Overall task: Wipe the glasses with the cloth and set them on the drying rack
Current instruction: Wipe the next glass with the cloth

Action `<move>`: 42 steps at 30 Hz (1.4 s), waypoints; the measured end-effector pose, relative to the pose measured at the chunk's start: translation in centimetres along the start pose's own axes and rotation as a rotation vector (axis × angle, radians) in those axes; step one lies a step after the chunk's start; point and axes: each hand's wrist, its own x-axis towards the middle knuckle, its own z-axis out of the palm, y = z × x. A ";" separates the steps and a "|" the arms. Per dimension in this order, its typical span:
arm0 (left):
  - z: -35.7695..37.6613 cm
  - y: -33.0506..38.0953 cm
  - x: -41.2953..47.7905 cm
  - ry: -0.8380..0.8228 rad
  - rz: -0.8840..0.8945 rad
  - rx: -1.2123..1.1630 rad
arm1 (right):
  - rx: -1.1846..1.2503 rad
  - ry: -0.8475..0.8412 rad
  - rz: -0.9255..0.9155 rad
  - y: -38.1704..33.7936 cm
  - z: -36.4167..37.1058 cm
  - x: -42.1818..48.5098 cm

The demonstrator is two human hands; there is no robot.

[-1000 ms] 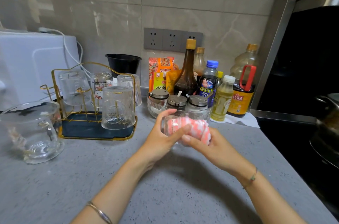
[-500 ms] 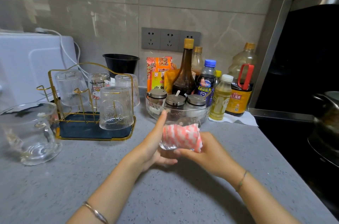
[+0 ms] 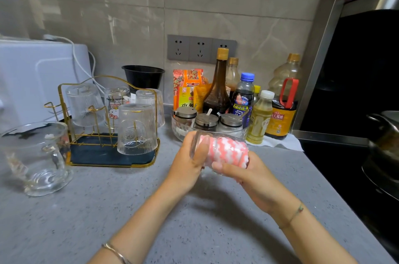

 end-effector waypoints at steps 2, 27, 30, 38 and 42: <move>0.0 -0.2 -0.1 -0.032 0.070 -0.005 | 0.015 0.048 -0.013 0.1 0.0 0.0; 0.2 0.7 -0.3 0.087 -0.099 0.013 | -0.175 0.070 -0.058 1.1 1.7 -0.6; -0.1 0.4 -0.3 0.046 0.057 0.074 | 0.019 0.070 -0.003 0.6 1.7 -0.7; 0.1 0.9 -0.8 -0.050 0.148 0.029 | 0.119 0.146 0.059 -0.8 0.7 -0.5; 0.4 0.5 -0.6 -0.089 -0.005 -0.019 | -0.159 0.157 -0.039 -0.9 0.2 -0.1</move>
